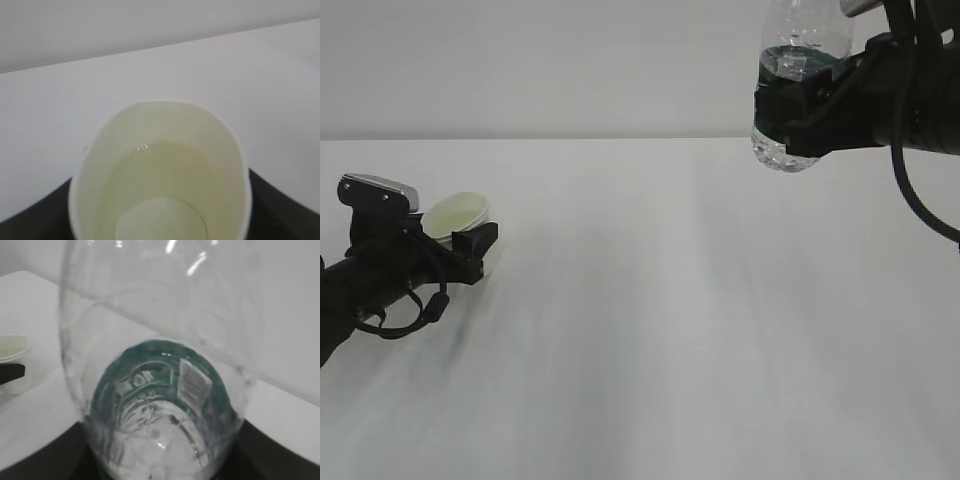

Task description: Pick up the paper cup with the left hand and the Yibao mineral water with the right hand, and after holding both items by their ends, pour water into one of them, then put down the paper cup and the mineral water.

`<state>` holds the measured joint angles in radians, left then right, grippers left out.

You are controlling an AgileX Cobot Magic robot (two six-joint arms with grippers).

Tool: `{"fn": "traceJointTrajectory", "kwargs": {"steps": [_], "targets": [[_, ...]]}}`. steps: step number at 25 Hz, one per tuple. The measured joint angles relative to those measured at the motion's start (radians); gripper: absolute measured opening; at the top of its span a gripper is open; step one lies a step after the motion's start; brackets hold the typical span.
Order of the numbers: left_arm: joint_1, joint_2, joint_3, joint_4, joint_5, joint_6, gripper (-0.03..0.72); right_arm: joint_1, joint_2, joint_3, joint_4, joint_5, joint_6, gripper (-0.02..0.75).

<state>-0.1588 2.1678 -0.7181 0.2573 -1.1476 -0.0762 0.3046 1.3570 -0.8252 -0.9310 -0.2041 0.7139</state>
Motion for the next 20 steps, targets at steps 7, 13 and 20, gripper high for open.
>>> {"fn": "traceJointTrajectory", "kwargs": {"steps": [7,13,20], "targets": [[0.000,-0.045,0.066,0.000,0.000,0.000,0.531,0.000,0.000,0.000,0.000,0.000,0.000,0.417],[0.000,-0.067,0.076,0.000,0.000,0.000,0.531,0.000,0.000,0.000,0.000,0.000,0.002,0.417],[0.000,-0.071,0.111,-0.002,0.000,0.000,0.531,0.000,0.000,0.000,0.000,0.000,0.002,0.417]]}}
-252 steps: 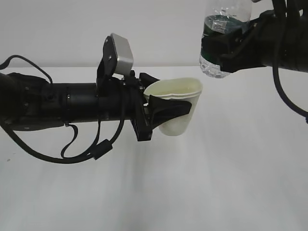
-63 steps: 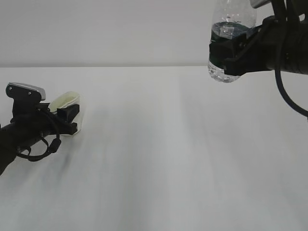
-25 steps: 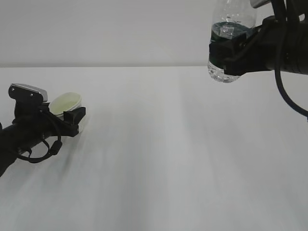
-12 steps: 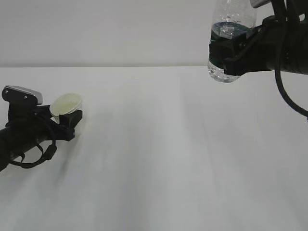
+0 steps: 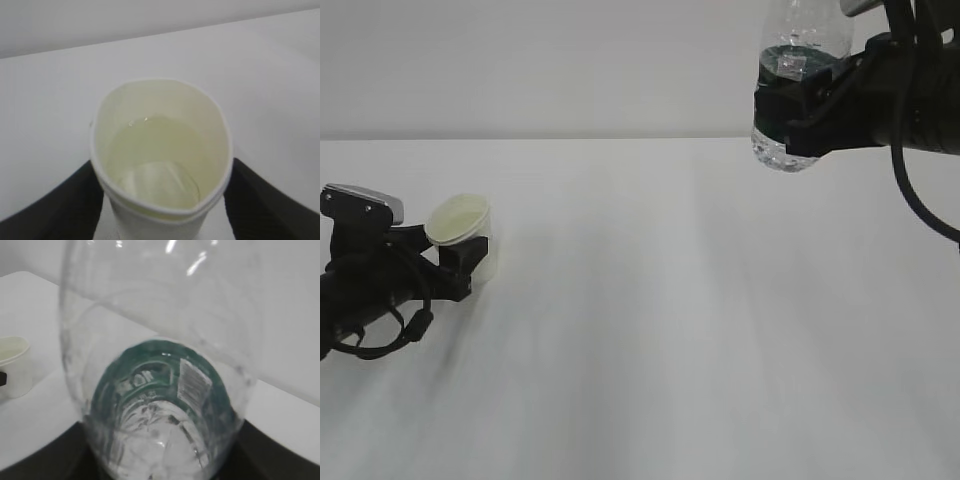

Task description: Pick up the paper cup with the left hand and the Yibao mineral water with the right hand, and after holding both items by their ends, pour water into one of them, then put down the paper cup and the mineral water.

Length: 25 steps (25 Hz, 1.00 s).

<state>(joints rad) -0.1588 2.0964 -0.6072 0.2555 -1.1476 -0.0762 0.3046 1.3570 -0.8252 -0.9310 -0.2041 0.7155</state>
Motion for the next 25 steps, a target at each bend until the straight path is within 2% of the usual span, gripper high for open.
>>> {"fn": "traceJointTrajectory", "kwargs": {"steps": [25], "targets": [[0.000,-0.129,0.166,-0.022,0.000,0.000,0.531,0.000,0.000,0.000,0.000,-0.019,0.000,0.417]]}}
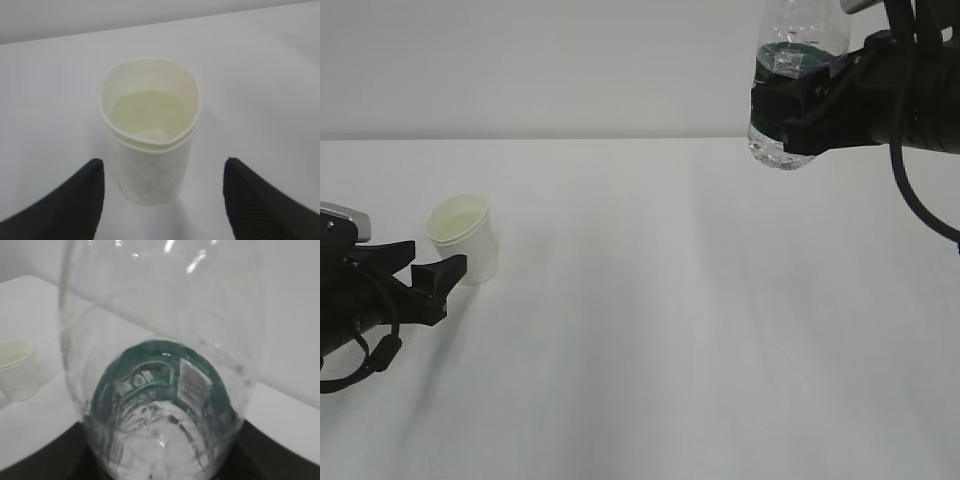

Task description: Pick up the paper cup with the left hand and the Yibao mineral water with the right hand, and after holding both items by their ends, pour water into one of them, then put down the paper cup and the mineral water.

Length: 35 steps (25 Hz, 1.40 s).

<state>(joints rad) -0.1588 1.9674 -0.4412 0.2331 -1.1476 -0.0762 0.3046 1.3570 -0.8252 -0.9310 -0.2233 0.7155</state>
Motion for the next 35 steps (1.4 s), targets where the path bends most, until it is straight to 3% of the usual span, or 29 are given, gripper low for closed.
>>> {"fn": "traceJointTrajectory", "kwargs": {"steps": [14,28,35], "targets": [[0.000,-0.089,0.053,-0.009,0.000,0.000,0.529,0.000,0.000,0.000,0.000,-0.002,0.010,0.417],[0.000,-0.123,0.057,-0.139,0.000,0.000,0.529,0.000,0.000,0.000,0.000,-0.002,0.016,0.417],[0.000,-0.159,0.057,-0.181,0.000,0.031,0.487,0.000,0.000,0.000,0.000,-0.002,0.020,0.417]]}}
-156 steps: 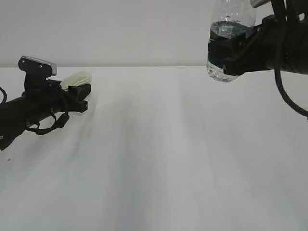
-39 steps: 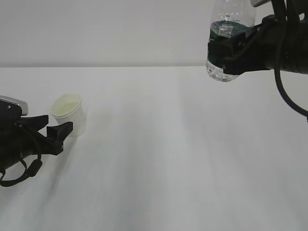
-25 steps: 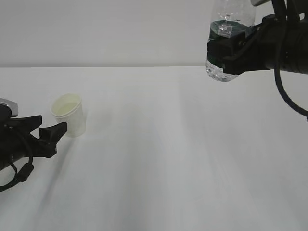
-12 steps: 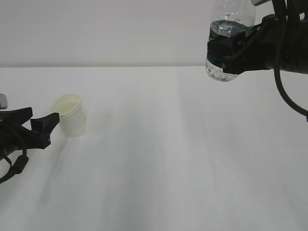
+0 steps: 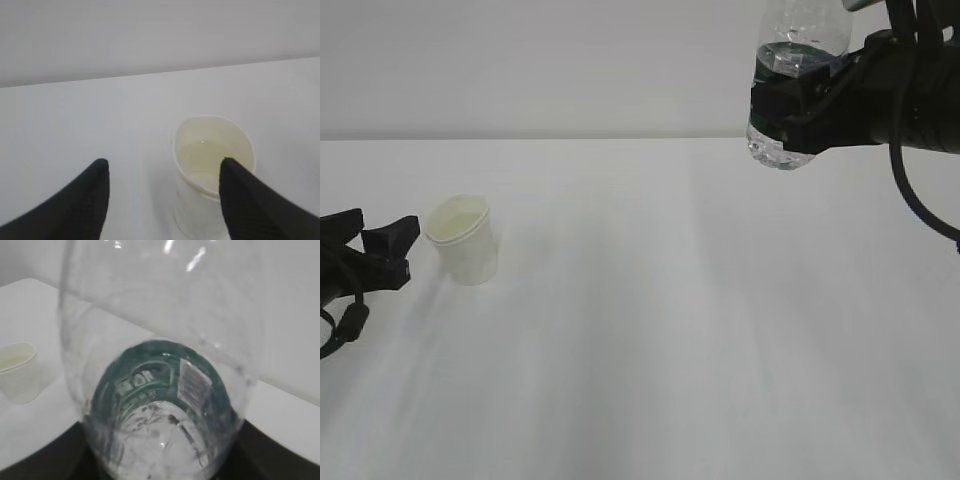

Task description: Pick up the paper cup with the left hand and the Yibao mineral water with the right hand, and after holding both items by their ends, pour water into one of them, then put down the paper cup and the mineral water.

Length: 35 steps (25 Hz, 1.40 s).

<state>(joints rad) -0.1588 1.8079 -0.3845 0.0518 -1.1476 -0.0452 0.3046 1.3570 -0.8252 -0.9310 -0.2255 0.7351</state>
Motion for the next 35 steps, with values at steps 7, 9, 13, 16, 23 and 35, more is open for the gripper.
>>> {"fn": "traceJointTrajectory", "kwargs": {"steps": [7,9,13,16,23,35], "targets": [[0.005,-0.029,0.000,-0.016,0.000,0.022,0.481,0.000,0.000,0.000,0.000,0.022,0.001,0.417],[0.011,-0.029,0.000,-0.016,0.000,0.023,0.481,0.000,0.000,0.000,0.000,0.026,0.001,0.417],[0.026,-0.031,0.000,-0.017,0.000,0.023,0.480,0.000,0.000,0.000,0.013,0.052,0.001,0.417],[0.029,-0.042,0.000,-0.018,0.000,0.024,0.479,0.000,0.000,0.000,0.028,0.070,0.001,0.417],[0.029,-0.083,0.000,-0.019,0.000,0.026,0.478,0.000,0.000,0.000,0.032,0.135,0.001,0.417],[0.029,-0.091,0.004,-0.022,0.000,0.026,0.476,-0.008,0.000,0.000,0.040,0.217,0.002,0.417]]}}
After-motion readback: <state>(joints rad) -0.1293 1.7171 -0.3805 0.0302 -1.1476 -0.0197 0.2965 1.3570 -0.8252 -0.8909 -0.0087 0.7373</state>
